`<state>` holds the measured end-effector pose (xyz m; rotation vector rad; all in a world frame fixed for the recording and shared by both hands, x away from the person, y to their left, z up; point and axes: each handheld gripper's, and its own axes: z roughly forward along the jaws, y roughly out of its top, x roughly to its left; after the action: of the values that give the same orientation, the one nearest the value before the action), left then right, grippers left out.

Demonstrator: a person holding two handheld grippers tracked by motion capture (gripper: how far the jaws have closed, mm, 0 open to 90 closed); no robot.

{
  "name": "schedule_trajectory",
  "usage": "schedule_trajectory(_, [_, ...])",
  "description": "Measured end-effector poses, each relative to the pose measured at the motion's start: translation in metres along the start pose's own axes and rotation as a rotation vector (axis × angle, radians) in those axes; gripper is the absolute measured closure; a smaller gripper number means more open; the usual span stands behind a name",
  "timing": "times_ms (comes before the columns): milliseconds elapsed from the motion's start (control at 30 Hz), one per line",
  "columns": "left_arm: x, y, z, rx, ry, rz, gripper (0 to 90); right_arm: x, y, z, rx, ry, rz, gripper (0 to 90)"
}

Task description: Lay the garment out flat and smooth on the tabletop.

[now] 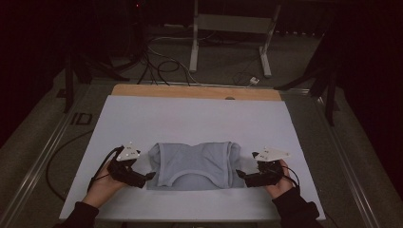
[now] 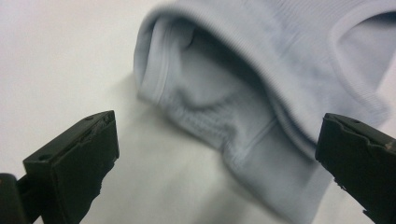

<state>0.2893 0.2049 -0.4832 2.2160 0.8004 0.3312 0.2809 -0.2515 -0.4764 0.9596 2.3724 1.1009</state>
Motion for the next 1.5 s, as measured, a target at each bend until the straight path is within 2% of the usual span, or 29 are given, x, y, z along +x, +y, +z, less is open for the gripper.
schedule_trajectory(133, [-0.006,0.008,-0.010,-0.015,-0.023,0.077,1.3,0.004,0.008,-0.006,-0.021,0.009,-0.022,8.5])
schedule_trajectory(200, [-0.006,0.008,-0.010,-0.015,-0.023,0.077,1.5,0.005,0.010,-0.007,-0.023,0.012,-0.030,8.5])
schedule_trajectory(233, [-0.009,0.015,-0.018,-0.039,-0.032,0.125,2.4,0.008,0.014,-0.010,-0.039,-0.014,-0.067,8.6])
schedule_trajectory(300, [-0.011,0.019,-0.023,-0.056,-0.036,0.157,2.5,0.010,0.018,-0.012,-0.050,-0.019,-0.101,8.6])
schedule_trajectory(367, [-0.014,0.023,-0.029,-0.069,-0.039,0.178,2.6,0.011,0.022,-0.015,-0.081,-0.056,-0.120,8.6])
schedule_trajectory(500, [-0.018,0.032,-0.038,-0.066,-0.061,0.188,1.6,0.007,0.030,-0.019,-0.107,-0.038,-0.107,8.6])
schedule_trajectory(567, [-0.020,0.035,-0.041,-0.064,-0.070,0.202,0.6,0.005,0.034,-0.021,-0.128,0.002,-0.106,8.6])
schedule_trajectory(633, [-0.021,0.038,-0.044,-0.064,-0.081,0.222,0.2,0.004,0.039,-0.024,-0.154,0.034,-0.128,8.7])
schedule_trajectory(700, [-0.022,0.041,-0.046,-0.072,-0.096,0.233,0.1,0.004,0.044,-0.026,-0.173,0.075,-0.172,8.8])
schedule_trajectory(767, [-0.023,0.044,-0.047,-0.079,-0.106,0.235,0.1,0.006,0.049,-0.027,-0.186,0.092,-0.214,9.0])
schedule_trajectory(900, [-0.026,0.049,-0.048,-0.096,-0.155,0.245,0.1,0.008,0.061,-0.026,-0.195,0.139,-0.295,9.0])
schedule_trajectory(1000, [-0.033,0.051,-0.047,-0.096,-0.176,0.291,0.2,0.010,0.067,-0.022,-0.199,0.176,-0.324,9.0])
schedule_trajectory(1067, [-0.036,0.050,-0.044,-0.091,-0.196,0.316,0.2,0.010,0.070,-0.018,-0.201,0.227,-0.330,9.0])
schedule_trajectory(1133, [-0.037,0.050,-0.041,-0.092,-0.235,0.313,0.2,0.012,0.071,-0.013,-0.192,0.277,-0.327,9.0])
schedule_trajectory(1233, [-0.039,0.047,-0.035,-0.087,-0.261,0.337,0.2,0.016,0.071,-0.007,-0.191,0.348,-0.334,9.0])
schedule_trajectory(1333, [-0.041,0.043,-0.029,-0.089,-0.287,0.338,3.2,0.020,0.068,-0.001,-0.173,0.396,-0.341,9.0])
schedule_trajectory(1367, [-0.041,0.043,-0.029,-0.089,-0.287,0.338,3.4,0.020,0.068,-0.001,-0.173,0.396,-0.341,9.0])
schedule_trajectory(1400, [-0.043,0.039,-0.024,-0.081,-0.299,0.352,3.4,0.021,0.066,0.001,-0.168,0.408,-0.349,9.0])
schedule_trajectory(1433, [-0.043,0.038,-0.021,-0.073,-0.301,0.352,3.4,0.024,0.062,0.004,-0.147,0.431,-0.351,9.0])
schedule_trajectory(1467, [-0.043,0.036,-0.018,-0.065,-0.302,0.354,3.4,0.025,0.061,0.006,-0.136,0.443,-0.344,9.4])
schedule_trajectory(1500, [-0.044,0.035,-0.015,-0.059,-0.299,0.357,3.4,0.025,0.059,0.009,-0.121,0.467,-0.329,13.4])
